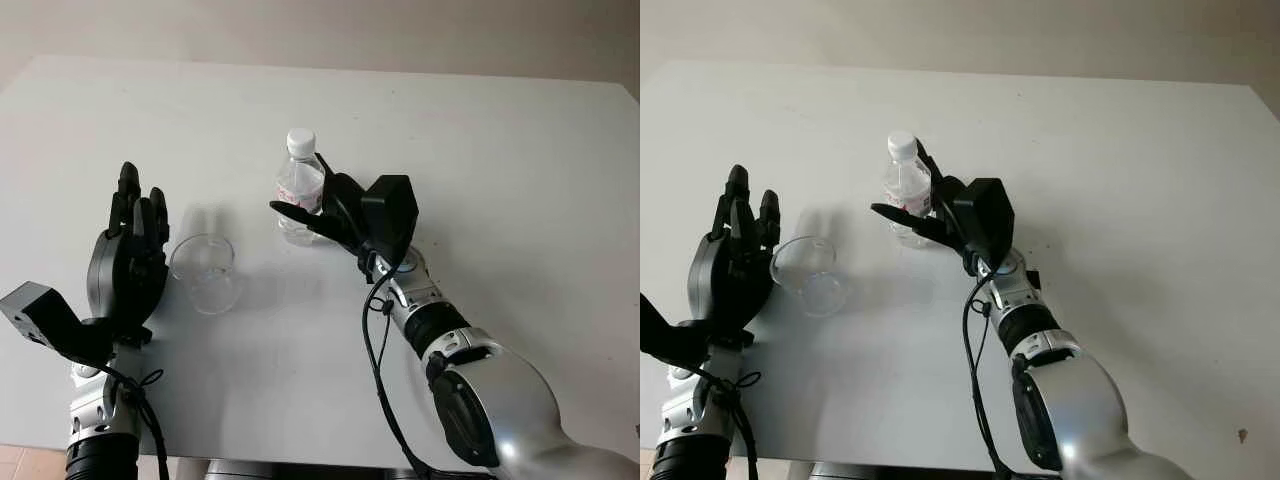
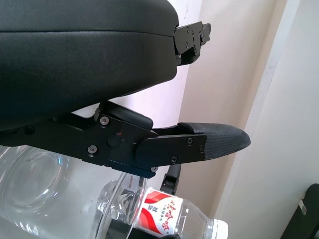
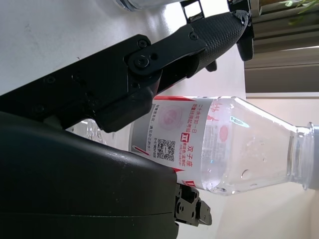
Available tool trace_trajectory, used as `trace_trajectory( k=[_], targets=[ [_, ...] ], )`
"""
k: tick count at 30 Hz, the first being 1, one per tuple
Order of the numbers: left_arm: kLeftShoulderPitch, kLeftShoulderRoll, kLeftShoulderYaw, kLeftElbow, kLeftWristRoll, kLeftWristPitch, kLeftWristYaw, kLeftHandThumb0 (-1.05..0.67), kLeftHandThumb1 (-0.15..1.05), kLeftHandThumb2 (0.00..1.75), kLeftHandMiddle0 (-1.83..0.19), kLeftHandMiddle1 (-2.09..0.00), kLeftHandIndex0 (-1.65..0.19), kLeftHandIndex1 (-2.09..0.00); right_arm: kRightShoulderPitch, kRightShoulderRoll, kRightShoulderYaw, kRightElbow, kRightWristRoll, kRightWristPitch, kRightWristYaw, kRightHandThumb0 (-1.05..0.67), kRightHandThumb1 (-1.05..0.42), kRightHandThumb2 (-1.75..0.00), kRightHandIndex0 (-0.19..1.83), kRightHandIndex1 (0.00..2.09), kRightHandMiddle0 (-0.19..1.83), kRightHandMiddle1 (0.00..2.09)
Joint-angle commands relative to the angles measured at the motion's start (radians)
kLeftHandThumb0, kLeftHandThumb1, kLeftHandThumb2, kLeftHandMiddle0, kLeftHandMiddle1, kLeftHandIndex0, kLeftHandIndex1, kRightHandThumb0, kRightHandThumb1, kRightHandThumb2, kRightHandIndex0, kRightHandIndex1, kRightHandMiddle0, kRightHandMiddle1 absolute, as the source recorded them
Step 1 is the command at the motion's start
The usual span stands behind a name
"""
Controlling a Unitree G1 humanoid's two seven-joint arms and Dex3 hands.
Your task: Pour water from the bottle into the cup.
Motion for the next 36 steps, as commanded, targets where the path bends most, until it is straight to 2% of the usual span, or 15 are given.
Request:
trace_trajectory(
  k=[1, 9, 10, 12, 13, 14, 15, 16, 17, 18, 20, 23, 29, 36],
  targets=[
    [0.031, -0.006, 0.005, -0.007, -0.003, 0.004, 0.005, -0.77, 1.05, 0.46, 0.18, -0.05, 0.18, -0.01, -0.033, 0.015, 0.009, 0.013, -0.015, -0.014, -0.016, -0.96, -0.92, -0.05, -0.19, 0.00, -0.19, 0.00],
    [0.045, -0.015, 0.003, -0.021, -0.004, 0.001, 0.007, -0.75, 1.05, 0.46, 0.18, -0.05, 0.18, -0.02, -0.070, 0.036, 0.015, 0.049, -0.032, -0.003, -0.004, -0.93, -0.91, -0.05, -0.19, 0.00, -0.19, 0.00],
    [0.048, -0.015, 0.002, -0.024, -0.002, 0.002, 0.012, -0.75, 1.05, 0.46, 0.17, -0.06, 0.18, -0.03, -0.077, 0.043, 0.009, 0.056, -0.029, 0.004, -0.017, -0.90, -0.89, -0.04, -0.19, 0.00, -0.16, 0.02],
    [0.055, -0.016, 0.002, -0.032, 0.002, 0.000, 0.019, -0.76, 1.05, 0.46, 0.17, -0.06, 0.18, -0.03, -0.091, 0.055, 0.000, 0.069, -0.027, 0.028, -0.057, -0.77, -0.85, -0.04, -0.01, 0.09, 0.06, 0.14],
    [0.059, -0.018, 0.001, -0.036, 0.004, -0.001, 0.024, -0.76, 1.05, 0.46, 0.17, -0.06, 0.18, -0.03, -0.097, 0.058, -0.002, 0.076, -0.030, 0.038, -0.077, -0.72, -0.85, -0.05, 0.08, 0.29, 0.14, 0.33],
    [0.062, -0.018, 0.001, -0.040, 0.007, -0.003, 0.028, -0.76, 1.05, 0.46, 0.17, -0.06, 0.18, -0.03, -0.101, 0.060, -0.002, 0.082, -0.033, 0.044, -0.090, -0.63, -0.84, -0.05, 0.02, 1.07, 0.09, 1.07],
    [0.065, -0.020, -0.001, -0.045, 0.010, -0.003, 0.031, -0.76, 1.05, 0.46, 0.17, -0.06, 0.18, -0.03, -0.103, 0.059, -0.002, 0.085, -0.035, 0.046, -0.097, -0.58, -0.85, -0.05, 0.01, 1.44, 0.05, 1.51],
    [0.067, -0.021, -0.001, -0.047, 0.011, -0.004, 0.033, -0.76, 1.05, 0.47, 0.17, -0.06, 0.18, -0.03, -0.105, 0.059, -0.001, 0.089, -0.036, 0.046, -0.100, -0.55, -0.85, -0.06, 0.01, 1.63, 0.02, 1.74],
    [0.069, -0.023, 0.000, -0.050, 0.008, -0.005, 0.032, -0.75, 1.05, 0.47, 0.17, -0.06, 0.18, -0.04, -0.106, 0.055, 0.008, 0.093, -0.048, 0.041, -0.100, -0.52, -0.87, -0.06, 0.10, 1.87, 0.10, 1.95],
    [0.072, -0.024, 0.001, -0.052, 0.004, -0.007, 0.031, -0.75, 1.05, 0.47, 0.16, -0.06, 0.17, -0.04, -0.108, 0.052, 0.015, 0.096, -0.057, 0.041, -0.096, -0.51, -0.89, -0.06, 0.21, 1.98, 0.22, 2.02],
    [0.078, -0.027, 0.002, -0.058, 0.006, -0.013, 0.034, -0.74, 1.05, 0.47, 0.16, -0.06, 0.17, -0.04, -0.108, 0.045, 0.023, 0.101, -0.070, 0.040, -0.082, -0.43, -0.92, -0.06, 0.53, 2.07, 0.43, 2.08],
    [0.089, -0.029, 0.001, -0.070, 0.007, -0.013, 0.040, -0.74, 1.05, 0.47, 0.16, -0.06, 0.17, -0.04, -0.108, 0.037, 0.042, 0.104, -0.103, 0.036, -0.102, -0.40, -0.94, -0.05, 0.86, 2.09, 0.63, 2.09],
    [0.101, -0.027, 0.001, -0.084, 0.010, -0.006, 0.053, -0.75, 1.05, 0.45, 0.15, -0.06, 0.17, -0.05, -0.105, 0.025, 0.091, 0.106, -0.177, -0.009, -0.148, -0.39, -0.97, -0.06, 1.03, 2.09, 1.01, 2.09],
    [0.090, -0.024, 0.000, -0.069, 0.005, -0.005, 0.048, -0.75, 1.05, 0.43, 0.15, -0.06, 0.16, -0.05, -0.106, 0.025, 0.103, 0.103, -0.200, -0.008, -0.178, -0.34, -1.03, -0.08, 1.05, 2.09, 1.08, 2.09]
  ],
)
